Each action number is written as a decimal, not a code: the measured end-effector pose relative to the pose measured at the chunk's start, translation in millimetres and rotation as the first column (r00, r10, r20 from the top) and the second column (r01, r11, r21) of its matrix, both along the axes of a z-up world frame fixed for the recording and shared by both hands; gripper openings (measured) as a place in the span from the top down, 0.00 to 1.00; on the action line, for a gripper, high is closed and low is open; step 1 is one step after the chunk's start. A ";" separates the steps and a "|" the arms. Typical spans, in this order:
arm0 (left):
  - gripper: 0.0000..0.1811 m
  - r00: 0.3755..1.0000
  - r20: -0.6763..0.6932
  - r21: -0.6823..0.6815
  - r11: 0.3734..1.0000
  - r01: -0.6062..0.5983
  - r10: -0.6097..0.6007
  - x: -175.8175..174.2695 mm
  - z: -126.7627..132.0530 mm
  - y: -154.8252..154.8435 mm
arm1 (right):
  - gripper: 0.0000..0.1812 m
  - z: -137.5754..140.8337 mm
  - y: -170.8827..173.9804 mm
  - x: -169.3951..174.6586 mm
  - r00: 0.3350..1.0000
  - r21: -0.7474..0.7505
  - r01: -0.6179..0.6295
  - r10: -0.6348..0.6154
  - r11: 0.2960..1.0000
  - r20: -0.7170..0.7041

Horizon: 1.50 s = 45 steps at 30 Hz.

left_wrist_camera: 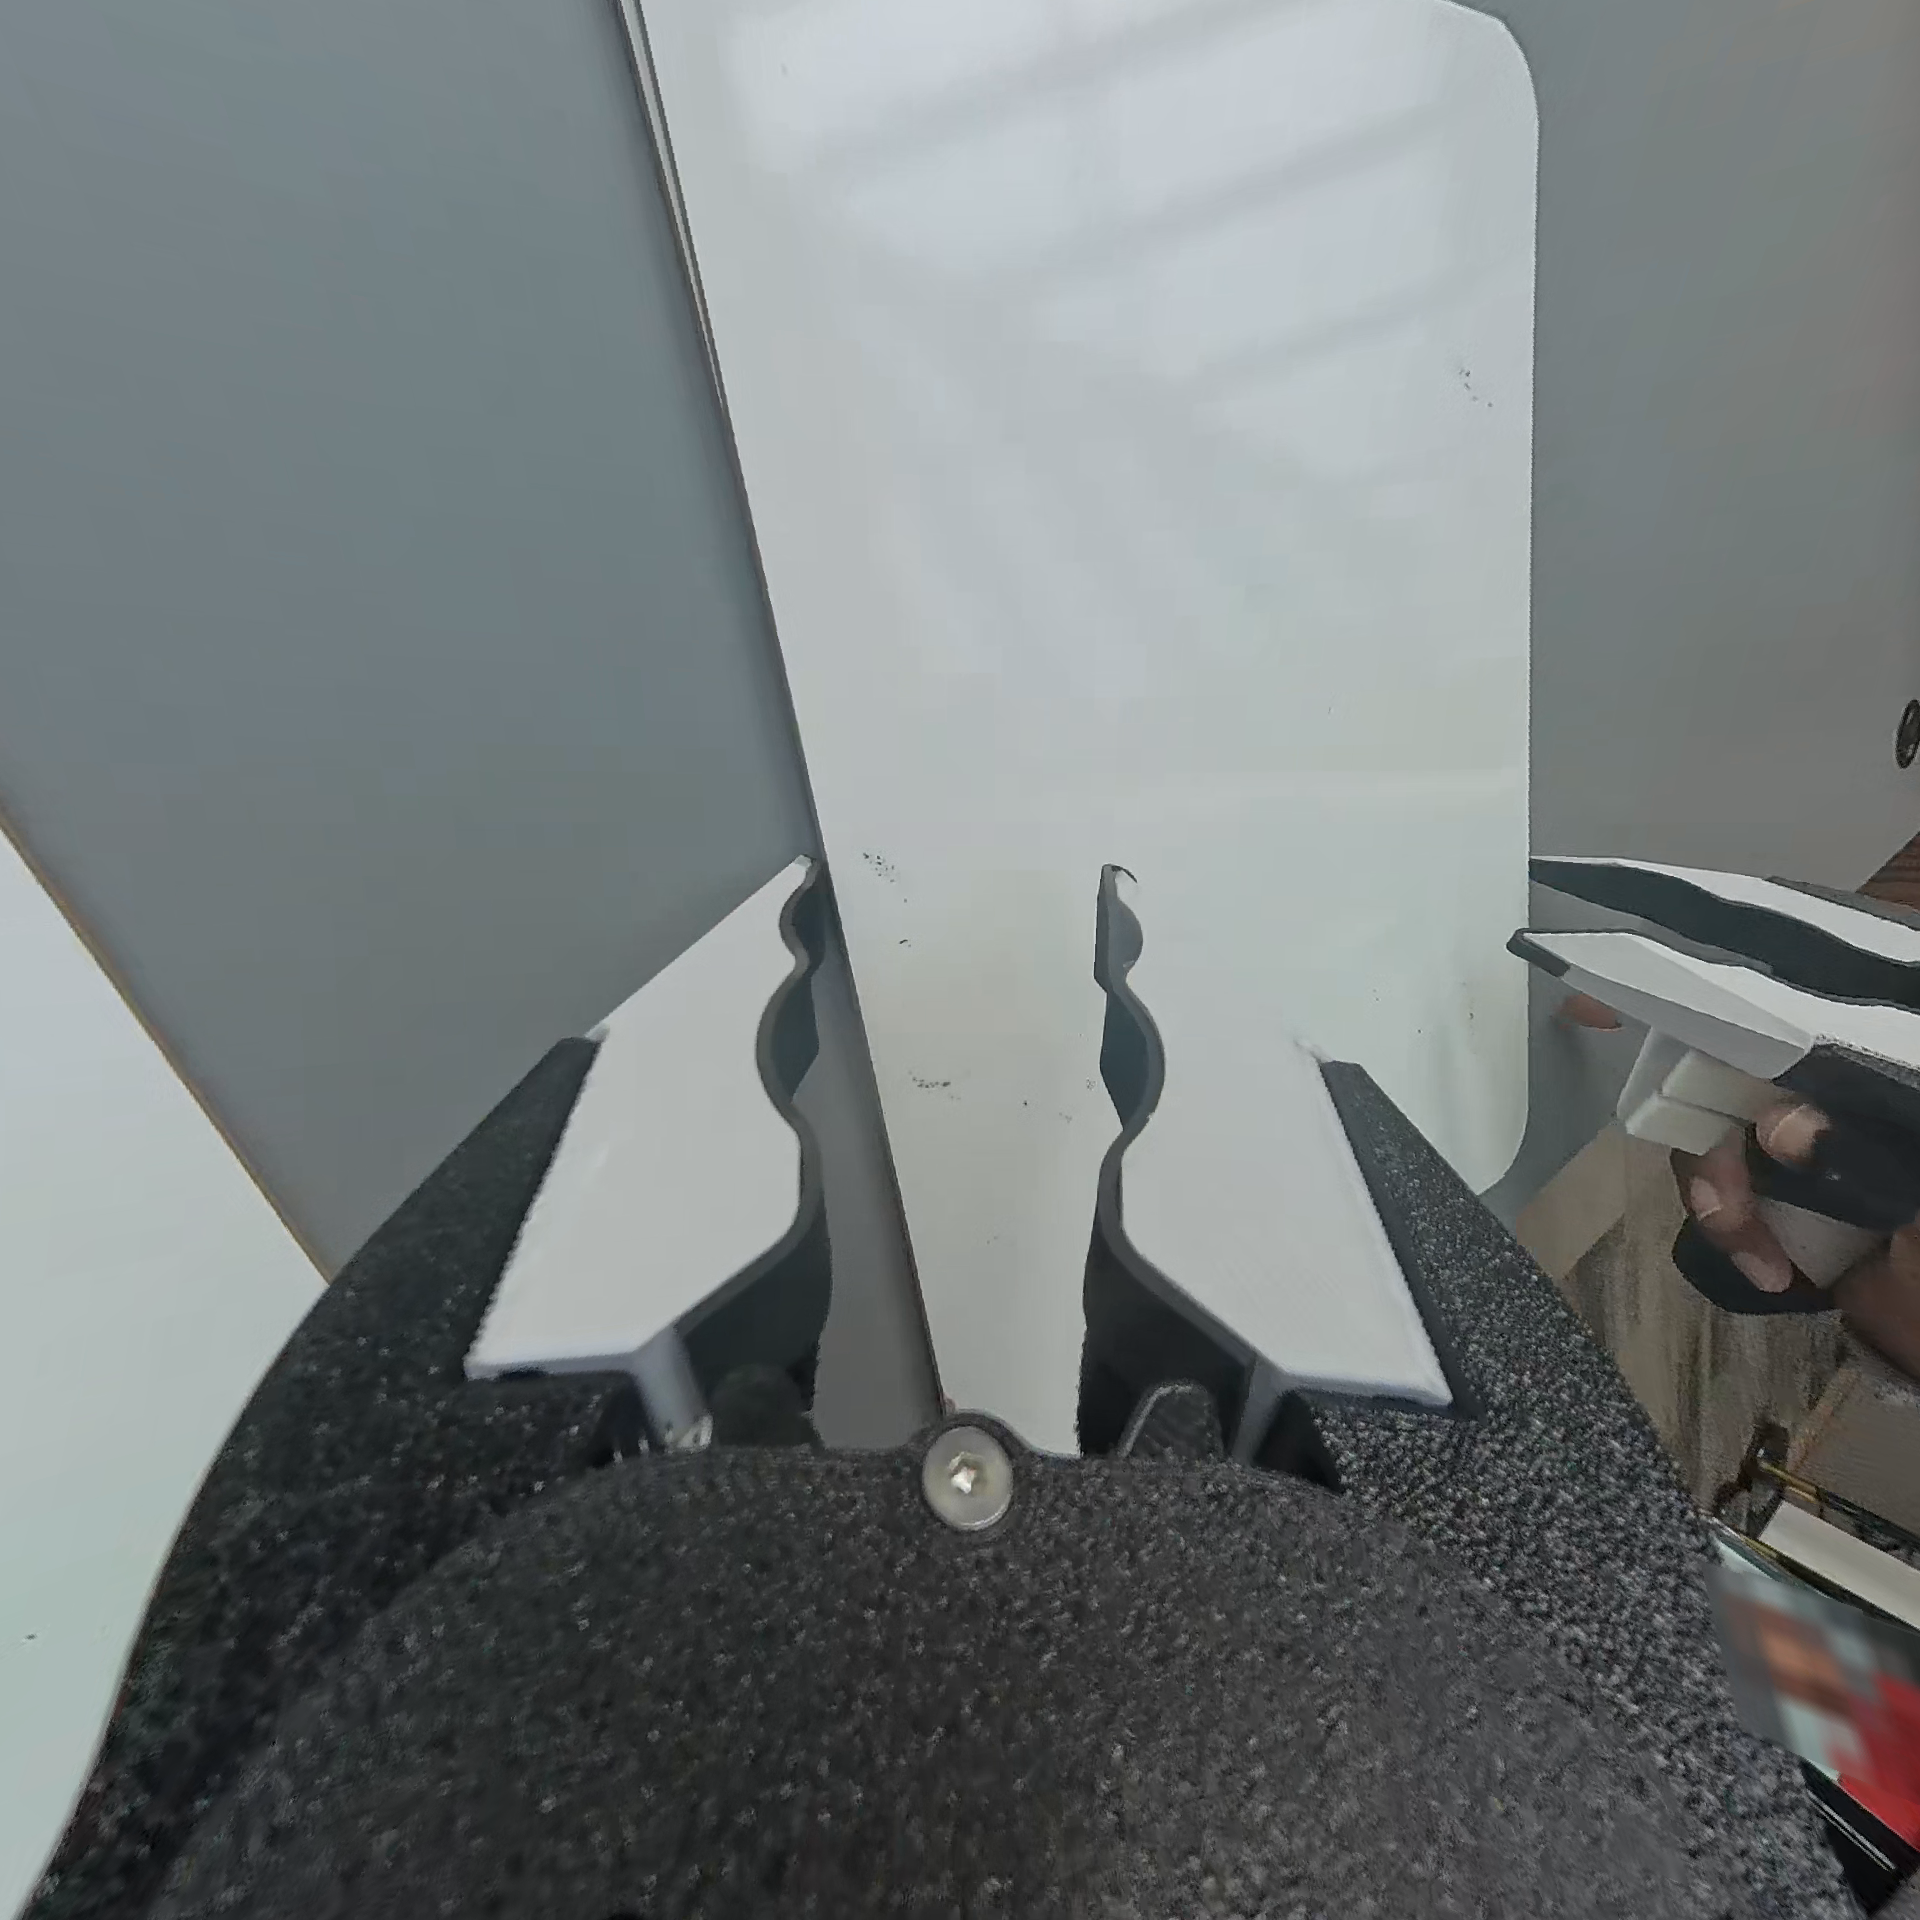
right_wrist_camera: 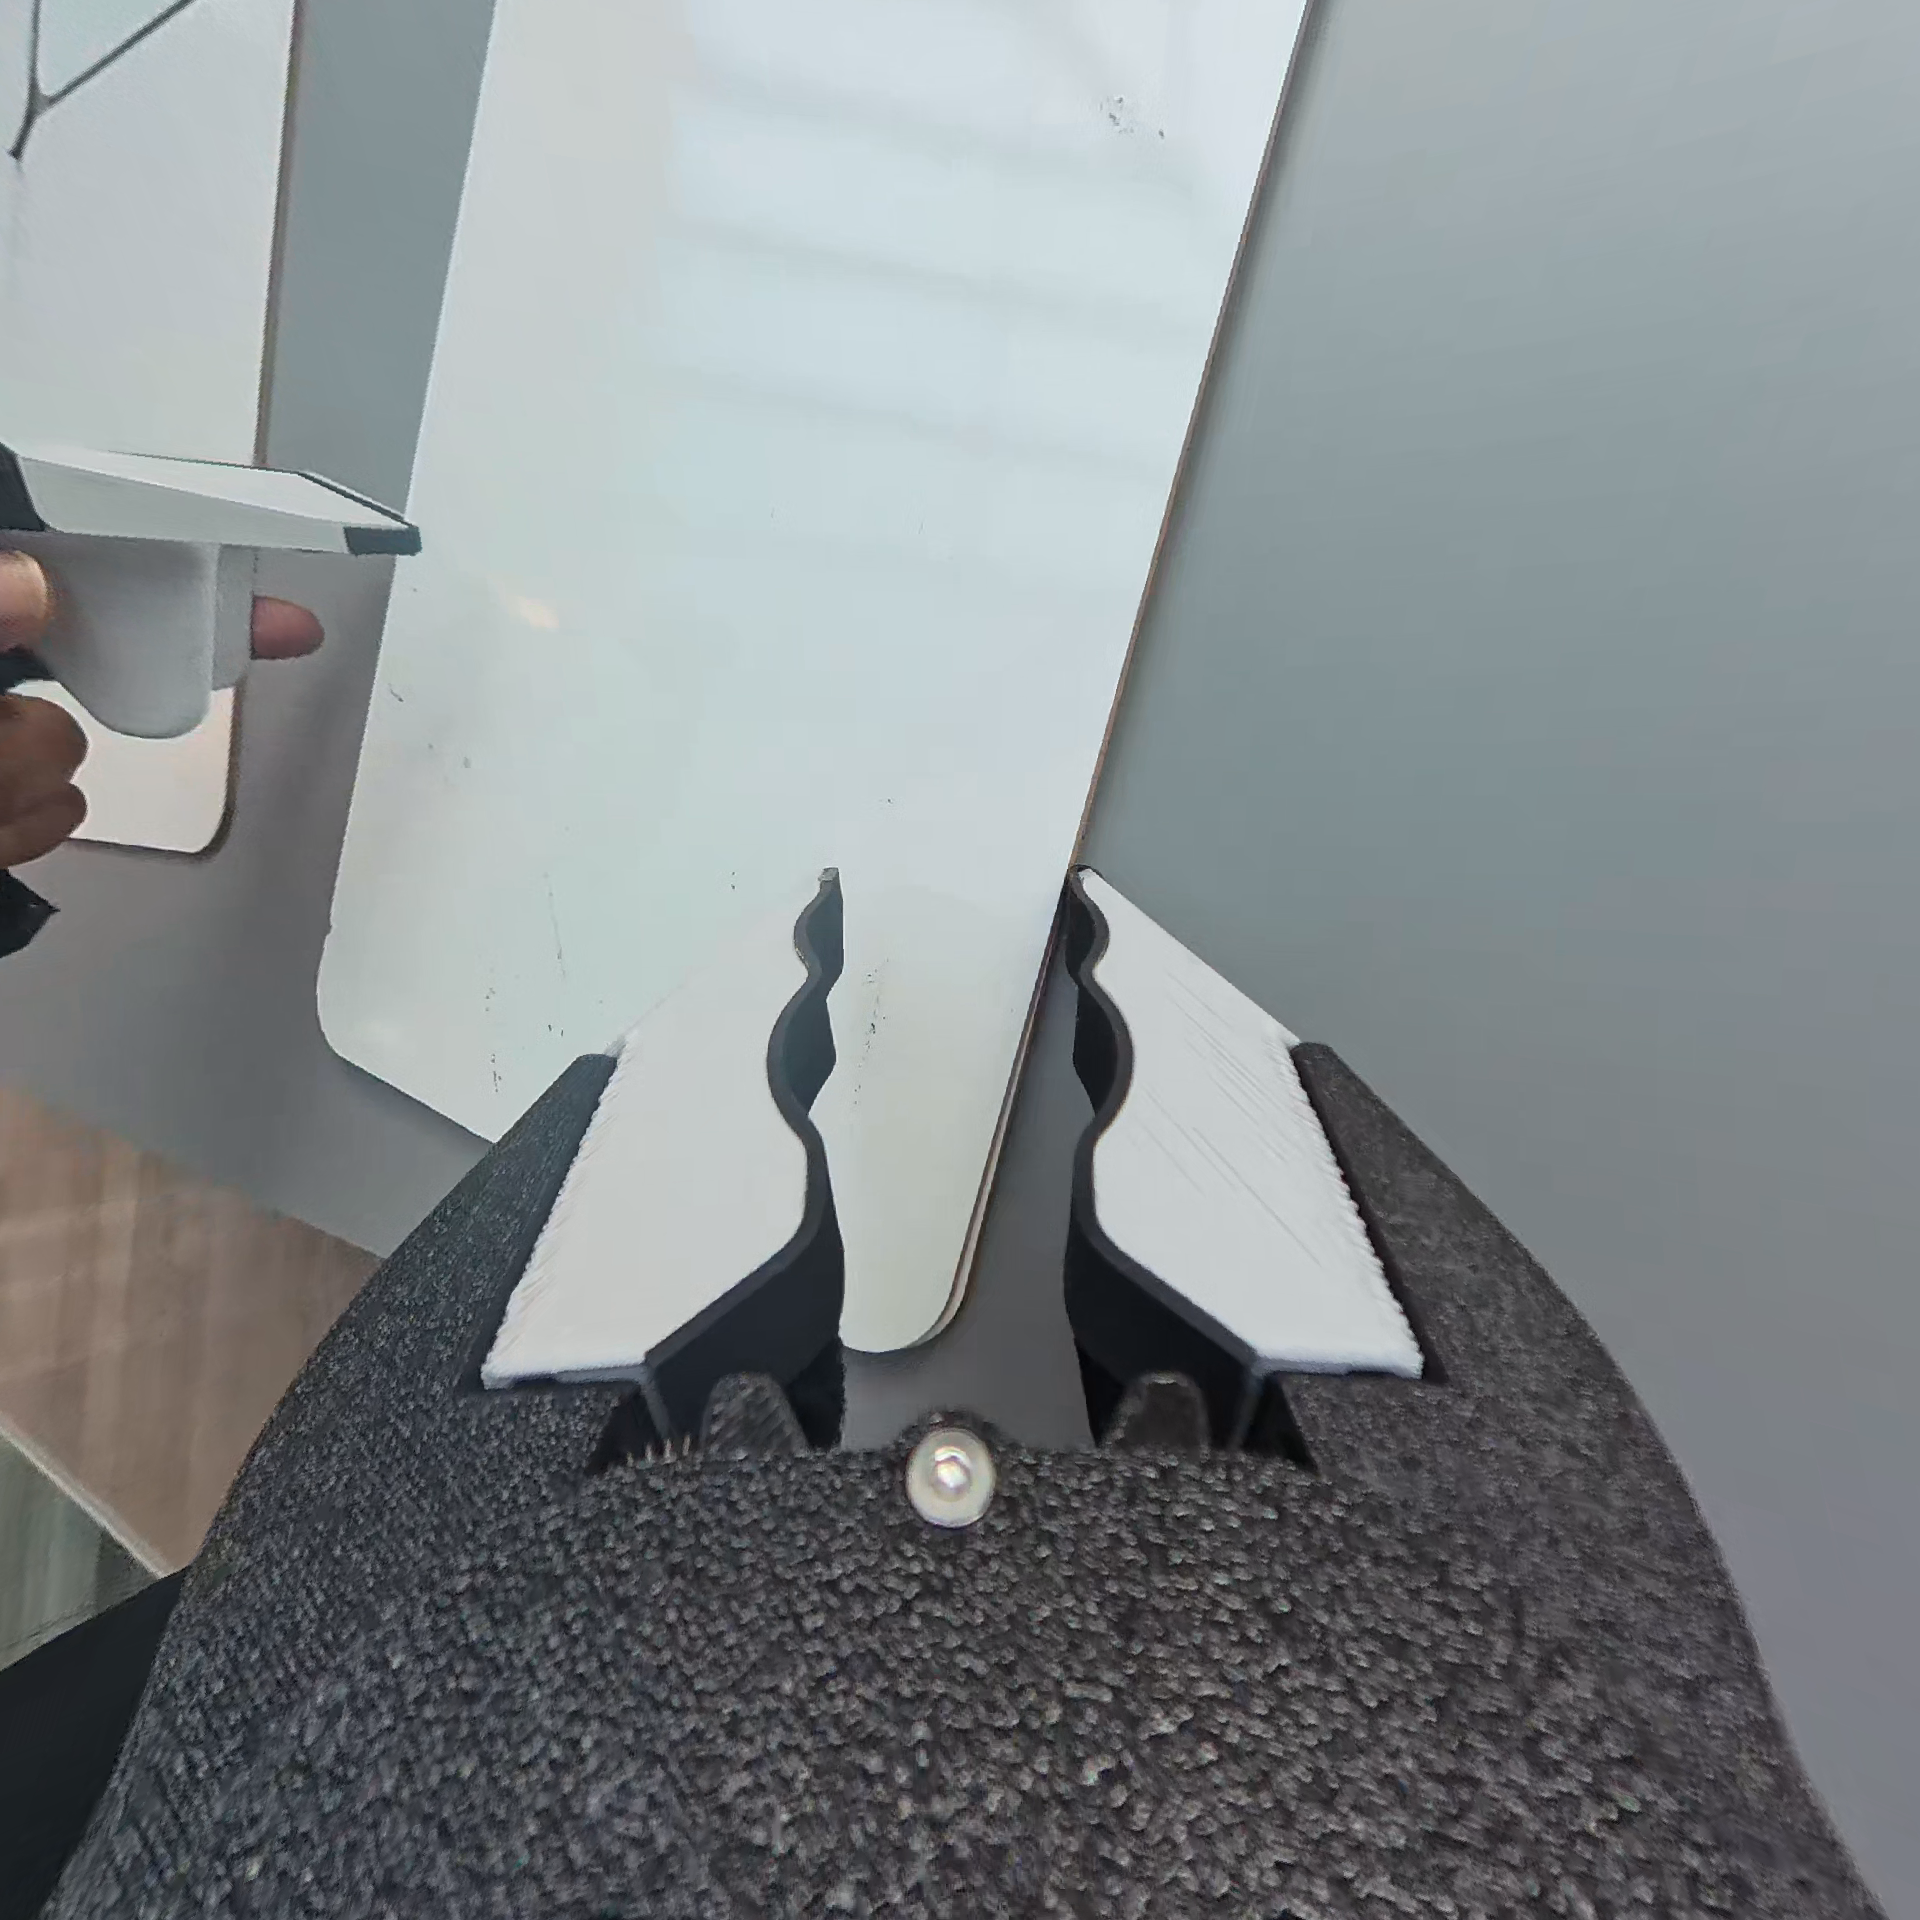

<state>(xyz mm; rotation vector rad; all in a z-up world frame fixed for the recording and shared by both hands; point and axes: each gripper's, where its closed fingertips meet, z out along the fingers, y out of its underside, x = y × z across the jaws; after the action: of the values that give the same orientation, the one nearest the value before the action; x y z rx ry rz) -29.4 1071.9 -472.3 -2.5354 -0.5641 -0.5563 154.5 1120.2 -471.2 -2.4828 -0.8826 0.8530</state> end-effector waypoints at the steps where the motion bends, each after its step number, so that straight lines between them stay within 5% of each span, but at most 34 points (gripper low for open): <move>1: 0.71 1.000 0.012 0.000 1.000 -0.007 0.007 -0.4 0.4 -2.5 | 0.77 0.0 2.8 1.6 1.000 0.002 -0.003 0.003 1.000 0.003; 7: 0.70 0.999 0.046 -0.036 0.999 -0.021 0.023 1.9 1.3 -25.4 | 0.70 2.1 38.6 -12.1 1.000 -0.017 -0.021 0.021 1.000 -0.004; 20: 0.76 0.997 0.070 -0.061 0.997 -0.039 0.043 23.6 -0.9 -31.0 | 0.72 1.8 46.5 -26.6 0.998 -0.032 -0.058 0.058 0.998 -0.016; 37: 0.76 0.986 0.164 -0.035 0.999 0.018 -0.012 132.0 3.0 41.6 | 0.69 2.0 134.4 63.8 0.997 -0.016 -0.043 0.043 0.999 0.065; 45: 0.76 0.989 0.146 -0.048 0.999 0.004 0.004 137.4 2.8 43.0 | 0.69 1.5 140.1 69.8 0.997 -0.006 -0.053 0.053 0.999 0.058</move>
<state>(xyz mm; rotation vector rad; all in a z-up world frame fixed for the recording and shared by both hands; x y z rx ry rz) 108.0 1114.8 -469.5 -2.5537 -0.6366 -0.7416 224.3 1260.3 -469.8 -2.5093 -0.9711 0.8046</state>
